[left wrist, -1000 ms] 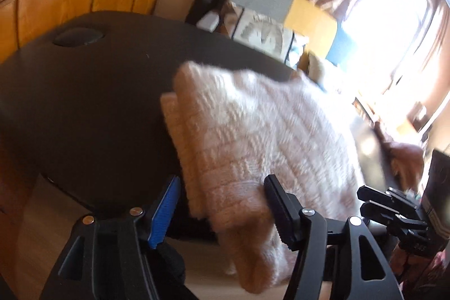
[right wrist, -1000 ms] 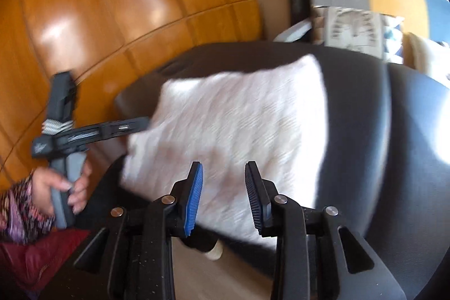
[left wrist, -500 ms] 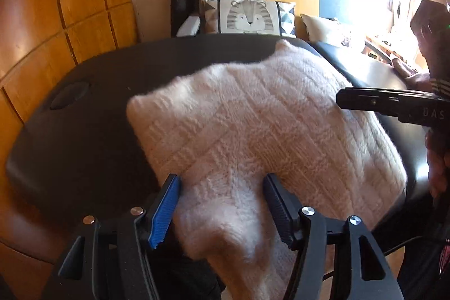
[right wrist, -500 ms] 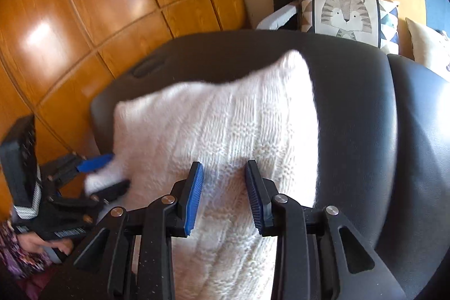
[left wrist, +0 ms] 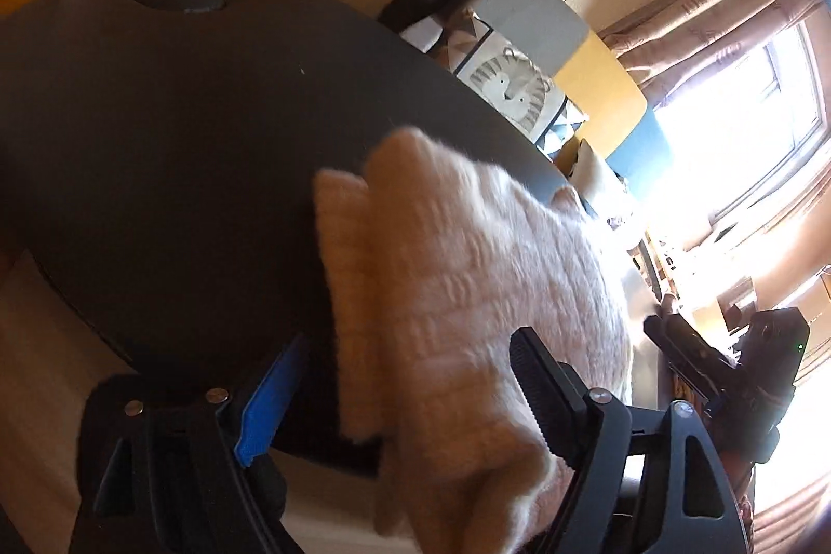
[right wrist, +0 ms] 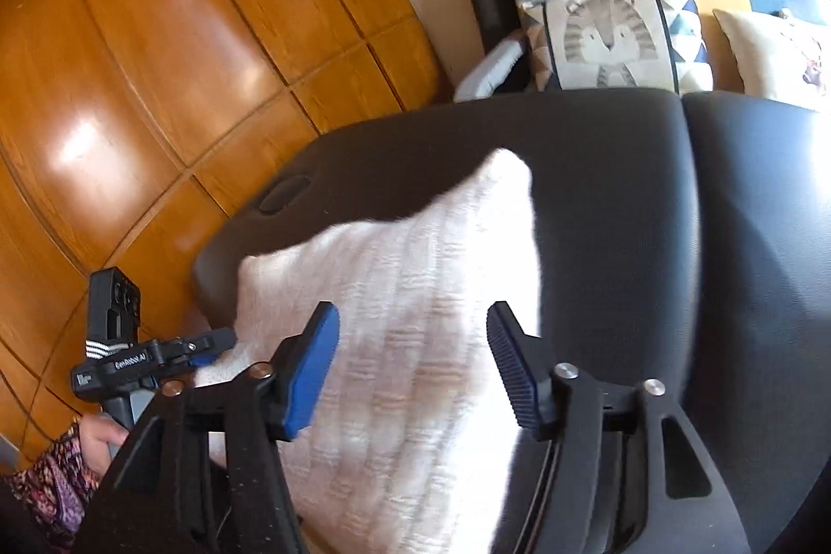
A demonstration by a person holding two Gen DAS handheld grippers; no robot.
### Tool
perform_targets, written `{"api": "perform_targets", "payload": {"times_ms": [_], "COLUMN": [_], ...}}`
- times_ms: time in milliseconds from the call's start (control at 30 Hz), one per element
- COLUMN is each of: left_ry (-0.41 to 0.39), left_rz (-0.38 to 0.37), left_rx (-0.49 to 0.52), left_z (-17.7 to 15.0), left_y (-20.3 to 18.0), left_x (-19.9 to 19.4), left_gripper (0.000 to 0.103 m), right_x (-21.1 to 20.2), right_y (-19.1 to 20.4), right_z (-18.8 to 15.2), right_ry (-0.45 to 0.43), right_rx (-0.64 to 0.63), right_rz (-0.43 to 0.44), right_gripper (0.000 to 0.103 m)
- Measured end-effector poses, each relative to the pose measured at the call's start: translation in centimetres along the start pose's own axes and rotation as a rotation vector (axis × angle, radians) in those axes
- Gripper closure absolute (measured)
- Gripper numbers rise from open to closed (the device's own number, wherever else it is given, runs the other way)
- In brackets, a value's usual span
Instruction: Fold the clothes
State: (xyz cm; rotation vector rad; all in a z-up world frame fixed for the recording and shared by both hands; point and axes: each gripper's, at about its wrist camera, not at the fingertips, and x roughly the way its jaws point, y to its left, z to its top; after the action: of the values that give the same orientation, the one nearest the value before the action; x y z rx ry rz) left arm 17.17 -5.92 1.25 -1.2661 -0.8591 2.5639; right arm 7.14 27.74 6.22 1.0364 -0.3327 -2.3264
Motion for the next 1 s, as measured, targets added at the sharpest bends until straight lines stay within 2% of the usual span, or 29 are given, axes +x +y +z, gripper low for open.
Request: {"api": "perform_targets", "payload": {"times_ms": [167, 333, 600, 767, 900, 1000], "left_ry": [0.104, 0.132, 0.16, 0.211, 0.229, 0.229], "left_rz": [-0.045, -0.076, -0.126, -0.183, -0.256, -0.271], "left_rx": [0.02, -0.037, -0.065, -0.024, -0.076, -0.079], "left_z": [2.0, 2.4, 3.7, 4.9, 5.8, 5.8], "left_y": [0.4, 1.8, 3.0, 3.7, 4.8, 4.9], "left_x": [1.7, 2.3, 2.8, 4.1, 4.7, 4.8], "left_gripper": [0.022, 0.022, 0.021, 0.02, 0.02, 0.02], "right_x": [1.9, 3.4, 6.0, 8.1, 9.1, 9.7], "right_y": [-2.5, -4.5, -7.6, -9.0, -8.7, -8.5], "right_z": [0.7, 0.6, 0.5, 0.4, 0.9, 1.3], "right_ry": [0.092, 0.15, 0.205, 0.257, 0.291, 0.316], "right_rx": [0.068, 0.13, 0.323, 0.423, 0.408, 0.391], "right_rz": [0.011, 0.03, 0.192, 0.294, 0.314, 0.313], "right_gripper": [0.04, 0.04, 0.034, 0.031, 0.029, 0.027]}}
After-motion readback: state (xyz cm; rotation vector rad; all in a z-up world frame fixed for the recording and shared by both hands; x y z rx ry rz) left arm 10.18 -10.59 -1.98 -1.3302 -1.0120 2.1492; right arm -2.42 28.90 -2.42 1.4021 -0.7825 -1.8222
